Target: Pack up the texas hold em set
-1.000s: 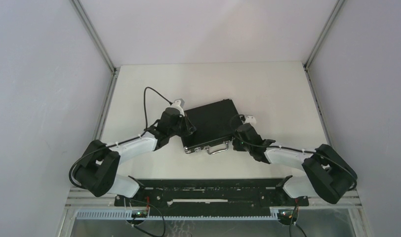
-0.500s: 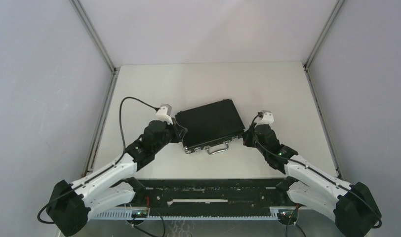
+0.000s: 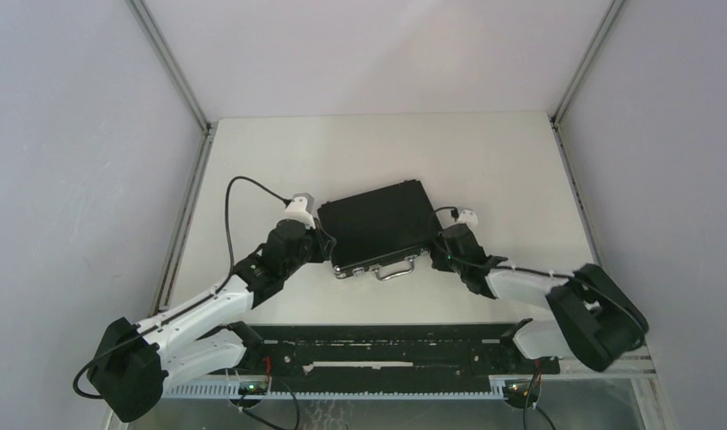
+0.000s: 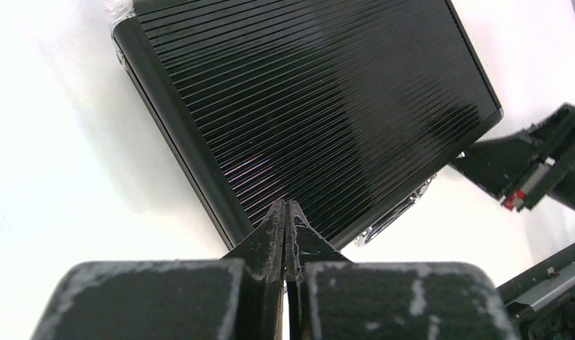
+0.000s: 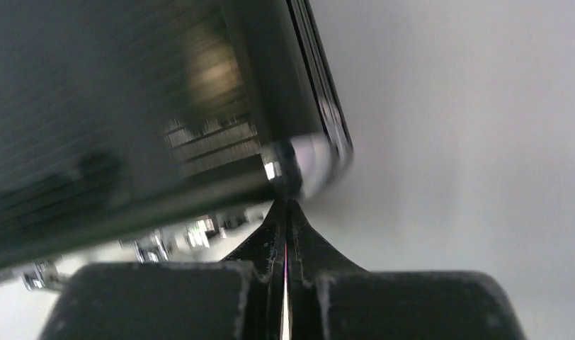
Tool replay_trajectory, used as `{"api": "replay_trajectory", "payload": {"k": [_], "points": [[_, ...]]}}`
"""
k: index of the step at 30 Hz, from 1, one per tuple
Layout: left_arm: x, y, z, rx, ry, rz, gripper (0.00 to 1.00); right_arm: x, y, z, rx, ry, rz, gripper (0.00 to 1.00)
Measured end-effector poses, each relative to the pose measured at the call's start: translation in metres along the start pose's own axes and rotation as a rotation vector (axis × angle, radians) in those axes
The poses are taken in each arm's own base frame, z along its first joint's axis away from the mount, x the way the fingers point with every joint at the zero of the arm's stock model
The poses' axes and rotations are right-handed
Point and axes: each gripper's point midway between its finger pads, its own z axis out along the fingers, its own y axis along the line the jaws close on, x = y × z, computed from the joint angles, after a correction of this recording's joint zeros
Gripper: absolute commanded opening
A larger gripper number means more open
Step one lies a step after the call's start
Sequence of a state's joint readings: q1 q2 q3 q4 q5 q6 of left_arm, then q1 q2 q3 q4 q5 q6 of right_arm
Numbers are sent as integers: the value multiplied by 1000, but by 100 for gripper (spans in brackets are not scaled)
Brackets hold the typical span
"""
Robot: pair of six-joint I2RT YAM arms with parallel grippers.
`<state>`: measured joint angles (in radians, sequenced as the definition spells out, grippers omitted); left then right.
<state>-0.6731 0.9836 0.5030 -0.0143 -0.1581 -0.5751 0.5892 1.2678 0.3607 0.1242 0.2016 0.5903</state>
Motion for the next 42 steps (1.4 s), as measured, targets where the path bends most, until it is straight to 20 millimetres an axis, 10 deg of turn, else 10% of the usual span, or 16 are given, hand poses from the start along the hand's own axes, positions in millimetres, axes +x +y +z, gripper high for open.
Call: {"api": "replay_trajectory", "payload": {"k": [8, 15, 20, 27, 34, 42], "points": [[-1, 3, 0, -18, -5, 1, 0, -21, 18, 26, -26, 2, 11, 0], [4, -2, -4, 38, -21, -5, 1, -55, 22, -11, -45, -118, 20, 0], [23, -32, -12, 161, 0, 39, 3, -96, 23, -37, -62, -271, 52, 0], [71, -56, -12, 230, 132, 135, 0, -95, 2, -30, 8, -251, 63, 0], [129, 3, 7, -12, 357, 187, 0, -88, 0, -25, 13, -222, 51, 0], [92, 63, 21, -213, 320, -44, 0, -87, 2, -25, 4, -216, 49, 0]]}}
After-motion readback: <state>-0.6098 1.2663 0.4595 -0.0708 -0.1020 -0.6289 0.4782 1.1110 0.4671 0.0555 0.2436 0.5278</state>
